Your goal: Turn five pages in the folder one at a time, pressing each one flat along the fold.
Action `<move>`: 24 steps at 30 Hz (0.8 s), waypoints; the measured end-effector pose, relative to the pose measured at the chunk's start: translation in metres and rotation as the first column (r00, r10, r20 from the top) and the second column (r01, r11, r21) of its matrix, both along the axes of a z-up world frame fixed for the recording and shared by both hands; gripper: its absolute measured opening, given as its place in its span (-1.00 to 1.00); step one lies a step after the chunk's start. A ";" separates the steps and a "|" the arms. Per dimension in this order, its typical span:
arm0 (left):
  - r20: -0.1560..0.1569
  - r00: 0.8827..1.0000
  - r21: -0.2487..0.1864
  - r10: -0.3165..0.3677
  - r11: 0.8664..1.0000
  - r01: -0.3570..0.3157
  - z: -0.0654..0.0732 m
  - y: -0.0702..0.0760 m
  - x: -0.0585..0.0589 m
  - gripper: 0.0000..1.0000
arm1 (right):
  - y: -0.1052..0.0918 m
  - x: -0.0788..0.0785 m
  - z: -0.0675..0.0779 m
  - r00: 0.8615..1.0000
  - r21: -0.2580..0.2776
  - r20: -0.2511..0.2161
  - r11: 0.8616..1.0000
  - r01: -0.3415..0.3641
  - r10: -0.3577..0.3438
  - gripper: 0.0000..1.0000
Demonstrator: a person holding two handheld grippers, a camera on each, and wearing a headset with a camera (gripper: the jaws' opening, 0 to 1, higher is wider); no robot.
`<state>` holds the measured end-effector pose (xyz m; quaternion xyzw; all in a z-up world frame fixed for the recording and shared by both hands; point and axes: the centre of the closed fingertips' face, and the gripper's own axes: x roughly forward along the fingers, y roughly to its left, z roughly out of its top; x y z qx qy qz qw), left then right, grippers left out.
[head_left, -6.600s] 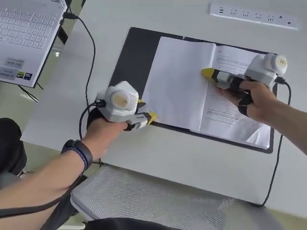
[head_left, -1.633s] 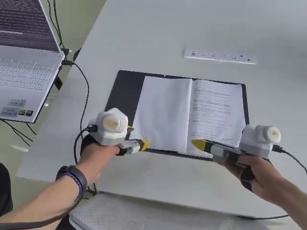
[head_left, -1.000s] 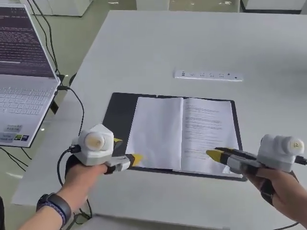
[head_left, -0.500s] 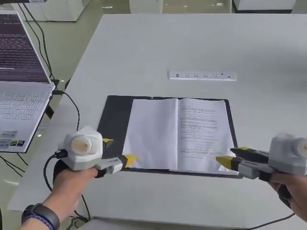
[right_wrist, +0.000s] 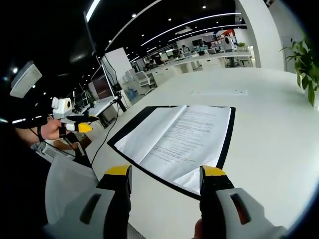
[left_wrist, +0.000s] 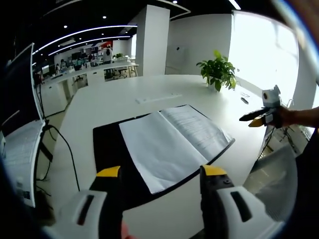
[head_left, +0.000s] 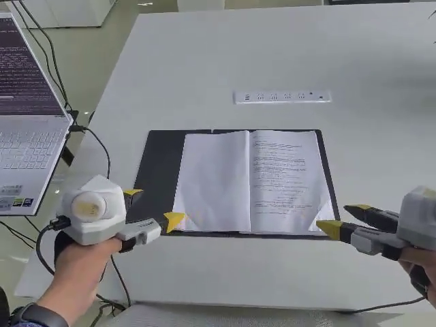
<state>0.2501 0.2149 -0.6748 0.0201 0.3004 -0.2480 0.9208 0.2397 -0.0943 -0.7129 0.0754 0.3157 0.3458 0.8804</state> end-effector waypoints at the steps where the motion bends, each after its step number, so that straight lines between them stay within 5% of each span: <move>1: -0.002 1.000 -0.013 0.011 1.000 -0.011 0.001 -0.001 0.000 0.27 | -0.001 -0.001 0.000 1.000 0.001 -0.002 1.000 0.001 -0.001 0.08; 10: -0.003 1.000 -0.007 0.009 1.000 -0.009 0.001 -0.007 -0.007 0.36 | -0.010 -0.009 0.007 0.999 0.010 0.000 0.999 0.032 -0.032 0.19; 24: -0.008 1.000 -0.026 -0.003 1.000 0.003 -0.003 -0.019 0.002 0.38 | -0.014 -0.016 0.000 0.997 0.013 -0.031 0.998 0.066 -0.065 0.21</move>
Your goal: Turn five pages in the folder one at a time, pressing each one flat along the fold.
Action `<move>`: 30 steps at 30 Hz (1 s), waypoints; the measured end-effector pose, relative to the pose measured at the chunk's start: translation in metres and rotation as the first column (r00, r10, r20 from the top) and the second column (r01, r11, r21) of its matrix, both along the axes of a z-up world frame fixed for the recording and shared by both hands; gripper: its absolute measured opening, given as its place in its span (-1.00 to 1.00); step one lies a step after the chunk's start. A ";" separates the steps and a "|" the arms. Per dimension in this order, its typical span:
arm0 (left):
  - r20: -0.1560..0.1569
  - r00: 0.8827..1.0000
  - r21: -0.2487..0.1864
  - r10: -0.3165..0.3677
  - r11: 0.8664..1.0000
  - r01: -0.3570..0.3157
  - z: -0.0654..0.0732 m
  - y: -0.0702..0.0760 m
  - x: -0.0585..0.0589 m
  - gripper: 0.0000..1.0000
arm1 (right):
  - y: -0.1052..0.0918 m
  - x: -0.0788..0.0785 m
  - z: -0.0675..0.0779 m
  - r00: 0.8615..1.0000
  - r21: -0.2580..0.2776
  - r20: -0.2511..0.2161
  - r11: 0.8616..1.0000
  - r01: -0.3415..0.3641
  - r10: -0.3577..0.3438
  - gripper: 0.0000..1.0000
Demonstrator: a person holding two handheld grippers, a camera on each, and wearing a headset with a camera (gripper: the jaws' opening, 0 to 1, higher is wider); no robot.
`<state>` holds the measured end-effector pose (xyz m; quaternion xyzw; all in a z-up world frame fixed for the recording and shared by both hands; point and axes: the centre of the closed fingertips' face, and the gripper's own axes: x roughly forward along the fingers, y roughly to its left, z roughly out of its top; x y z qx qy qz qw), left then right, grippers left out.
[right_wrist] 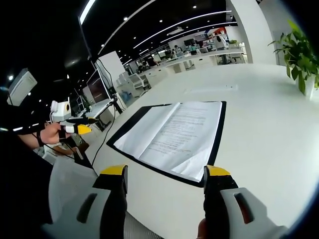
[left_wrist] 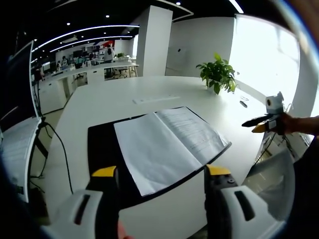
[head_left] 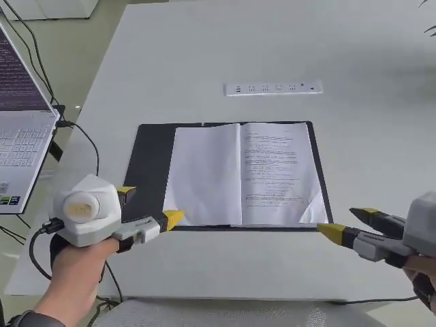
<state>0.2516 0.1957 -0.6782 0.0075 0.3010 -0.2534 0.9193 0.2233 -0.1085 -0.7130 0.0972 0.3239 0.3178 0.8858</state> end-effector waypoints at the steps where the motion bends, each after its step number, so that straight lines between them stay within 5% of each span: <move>1: -0.001 1.000 0.000 -0.005 1.000 0.005 -0.001 -0.002 0.001 0.38 | 0.000 -0.002 -0.002 1.000 -0.009 -0.005 1.000 -0.002 0.002 0.21; 16: -0.005 0.993 -0.010 -0.119 0.993 0.119 -0.003 -0.050 0.013 0.36 | -0.010 -0.005 0.001 0.999 0.003 -0.007 0.999 0.041 -0.041 0.23; 30: -0.005 0.970 -0.016 -0.241 0.970 0.241 -0.008 -0.100 0.028 0.35 | -0.022 -0.008 0.003 0.996 0.023 -0.011 0.995 0.092 -0.092 0.22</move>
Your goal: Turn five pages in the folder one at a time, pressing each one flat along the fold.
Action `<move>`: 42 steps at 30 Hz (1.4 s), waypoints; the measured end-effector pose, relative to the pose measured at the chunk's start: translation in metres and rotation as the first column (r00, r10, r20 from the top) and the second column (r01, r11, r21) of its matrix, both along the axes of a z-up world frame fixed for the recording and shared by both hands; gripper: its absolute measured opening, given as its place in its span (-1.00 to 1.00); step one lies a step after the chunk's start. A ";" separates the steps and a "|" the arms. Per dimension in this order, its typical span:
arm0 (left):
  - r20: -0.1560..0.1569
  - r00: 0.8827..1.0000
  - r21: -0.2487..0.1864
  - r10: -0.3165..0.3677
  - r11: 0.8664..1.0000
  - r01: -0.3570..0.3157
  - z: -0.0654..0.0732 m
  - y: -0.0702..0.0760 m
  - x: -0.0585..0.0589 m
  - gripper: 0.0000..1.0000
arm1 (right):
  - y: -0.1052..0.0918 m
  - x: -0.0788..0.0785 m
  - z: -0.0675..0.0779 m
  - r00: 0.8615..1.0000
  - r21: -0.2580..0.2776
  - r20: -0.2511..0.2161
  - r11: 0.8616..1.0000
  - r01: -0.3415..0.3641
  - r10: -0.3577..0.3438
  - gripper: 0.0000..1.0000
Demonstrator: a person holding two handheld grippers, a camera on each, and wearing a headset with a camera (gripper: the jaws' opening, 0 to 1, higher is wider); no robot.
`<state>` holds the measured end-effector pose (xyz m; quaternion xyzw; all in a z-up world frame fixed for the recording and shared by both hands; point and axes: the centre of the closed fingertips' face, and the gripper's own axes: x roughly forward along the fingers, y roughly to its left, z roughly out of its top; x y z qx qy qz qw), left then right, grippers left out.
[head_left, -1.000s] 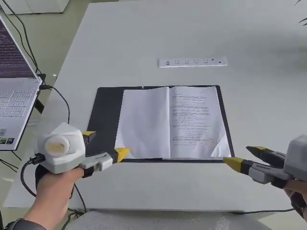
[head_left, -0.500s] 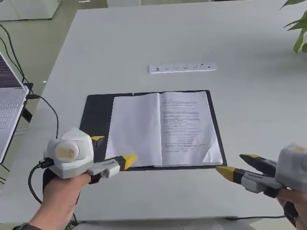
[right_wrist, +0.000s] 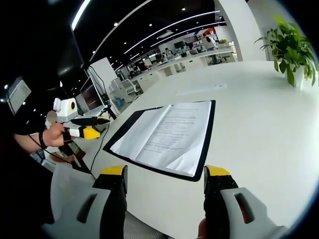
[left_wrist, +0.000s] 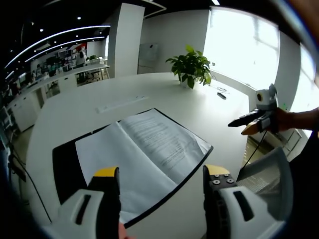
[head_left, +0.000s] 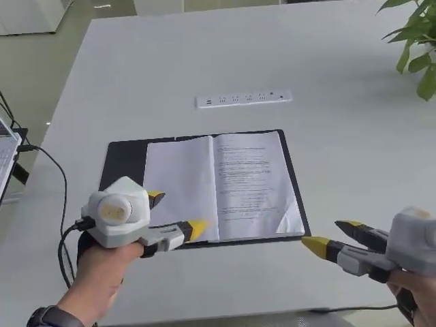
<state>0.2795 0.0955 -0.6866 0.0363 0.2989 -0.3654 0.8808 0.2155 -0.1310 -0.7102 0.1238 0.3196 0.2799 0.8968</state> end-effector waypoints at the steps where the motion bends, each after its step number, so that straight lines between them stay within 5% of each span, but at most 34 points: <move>1: -0.003 1.000 -0.001 -0.007 1.000 0.007 -0.001 -0.003 0.001 0.34 | -0.001 0.000 0.000 1.000 0.000 0.000 1.000 0.003 -0.003 0.21; 11: -0.019 0.993 0.012 -0.120 0.993 0.121 -0.015 -0.050 0.001 0.33 | -0.003 0.000 -0.001 1.000 0.003 0.000 1.000 0.015 -0.015 0.21; 22: -0.024 0.969 0.036 -0.244 0.969 0.245 -0.033 -0.095 0.021 0.30 | -0.004 -0.003 -0.002 1.000 -0.007 -0.008 1.000 0.007 -0.007 0.22; 31: -0.043 0.963 0.014 -0.265 0.964 0.265 -0.056 -0.140 0.037 0.29 | -0.005 -0.003 -0.003 1.000 -0.002 -0.013 1.000 0.021 -0.021 0.22; 42: -0.083 0.957 0.045 -0.278 0.958 0.282 -0.091 -0.178 0.023 0.23 | -0.005 -0.001 -0.006 0.999 0.001 -0.028 1.000 0.016 -0.016 0.21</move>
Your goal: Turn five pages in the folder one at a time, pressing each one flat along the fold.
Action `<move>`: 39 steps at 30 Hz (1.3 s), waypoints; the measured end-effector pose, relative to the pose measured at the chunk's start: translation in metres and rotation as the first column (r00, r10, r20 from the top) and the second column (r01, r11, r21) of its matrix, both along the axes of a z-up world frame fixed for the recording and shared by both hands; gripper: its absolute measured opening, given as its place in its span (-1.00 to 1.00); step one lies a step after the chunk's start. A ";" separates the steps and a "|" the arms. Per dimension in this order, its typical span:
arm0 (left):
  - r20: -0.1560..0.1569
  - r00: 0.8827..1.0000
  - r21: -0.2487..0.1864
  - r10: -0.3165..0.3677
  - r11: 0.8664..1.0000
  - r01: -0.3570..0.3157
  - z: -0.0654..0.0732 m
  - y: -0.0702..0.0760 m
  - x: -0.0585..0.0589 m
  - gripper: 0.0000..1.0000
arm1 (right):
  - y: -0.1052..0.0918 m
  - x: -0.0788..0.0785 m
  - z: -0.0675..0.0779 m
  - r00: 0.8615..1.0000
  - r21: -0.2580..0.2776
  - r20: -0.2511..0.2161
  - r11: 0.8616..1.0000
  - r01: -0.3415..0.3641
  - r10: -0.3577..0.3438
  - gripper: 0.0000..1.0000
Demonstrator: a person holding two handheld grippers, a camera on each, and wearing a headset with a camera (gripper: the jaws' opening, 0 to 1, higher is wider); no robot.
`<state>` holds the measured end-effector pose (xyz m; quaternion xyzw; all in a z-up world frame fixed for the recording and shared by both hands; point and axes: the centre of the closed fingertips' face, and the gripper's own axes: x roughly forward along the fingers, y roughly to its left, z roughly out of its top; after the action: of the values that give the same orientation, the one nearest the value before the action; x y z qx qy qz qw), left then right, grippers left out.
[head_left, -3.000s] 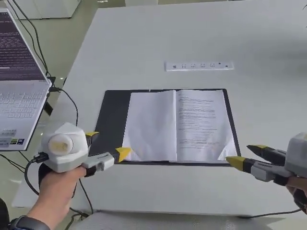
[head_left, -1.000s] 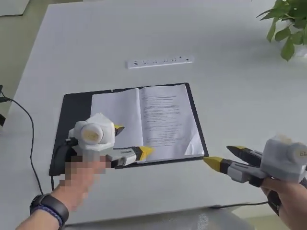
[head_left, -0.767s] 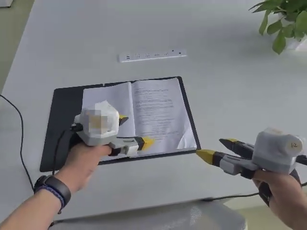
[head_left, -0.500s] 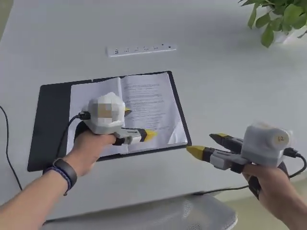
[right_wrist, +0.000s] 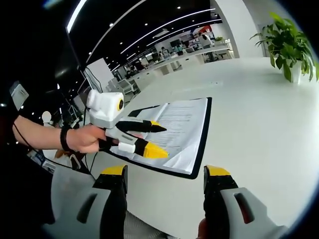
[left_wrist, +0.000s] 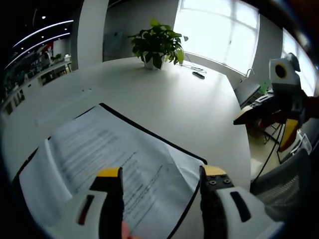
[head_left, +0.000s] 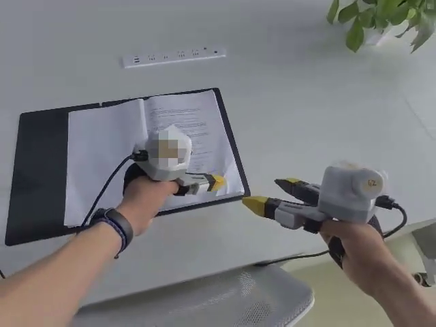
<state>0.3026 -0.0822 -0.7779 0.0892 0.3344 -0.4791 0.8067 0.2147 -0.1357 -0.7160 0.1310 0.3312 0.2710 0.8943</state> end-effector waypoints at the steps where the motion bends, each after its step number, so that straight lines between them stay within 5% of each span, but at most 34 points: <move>1: 0.000 1.000 0.004 0.001 1.000 -0.001 -0.002 -0.002 -0.001 0.23 | 0.000 0.000 0.000 1.000 -0.002 0.000 1.000 -0.001 0.001 0.21; 10: 0.002 1.000 0.048 0.010 0.999 -0.010 -0.018 -0.013 -0.008 0.26 | -0.003 0.002 -0.001 1.000 0.006 -0.008 1.000 0.006 -0.006 0.20; 14: 0.042 0.999 0.077 -0.003 0.997 0.000 -0.019 -0.013 -0.008 0.26 | -0.001 0.000 -0.003 1.000 0.000 -0.017 1.000 -0.006 0.006 0.20; 17: 0.101 0.994 0.129 -0.052 0.991 0.039 -0.021 -0.010 -0.009 0.25 | -0.001 0.002 -0.003 1.000 0.000 -0.017 1.000 -0.007 0.007 0.20; 21: 0.100 0.994 0.122 -0.046 0.992 0.034 -0.025 -0.010 0.000 0.22 | 0.000 0.004 -0.002 1.000 0.010 -0.015 1.000 -0.002 0.002 0.20; 39: 0.090 0.995 0.089 -0.046 0.995 0.038 -0.029 -0.006 0.004 0.10 | 0.006 0.024 -0.008 1.000 0.029 -0.014 0.999 -0.027 0.027 0.15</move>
<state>0.3064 -0.0879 -0.8073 0.1533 0.3154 -0.4764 0.8063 0.2387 -0.1301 -0.7242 0.1412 0.3352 0.2867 0.8863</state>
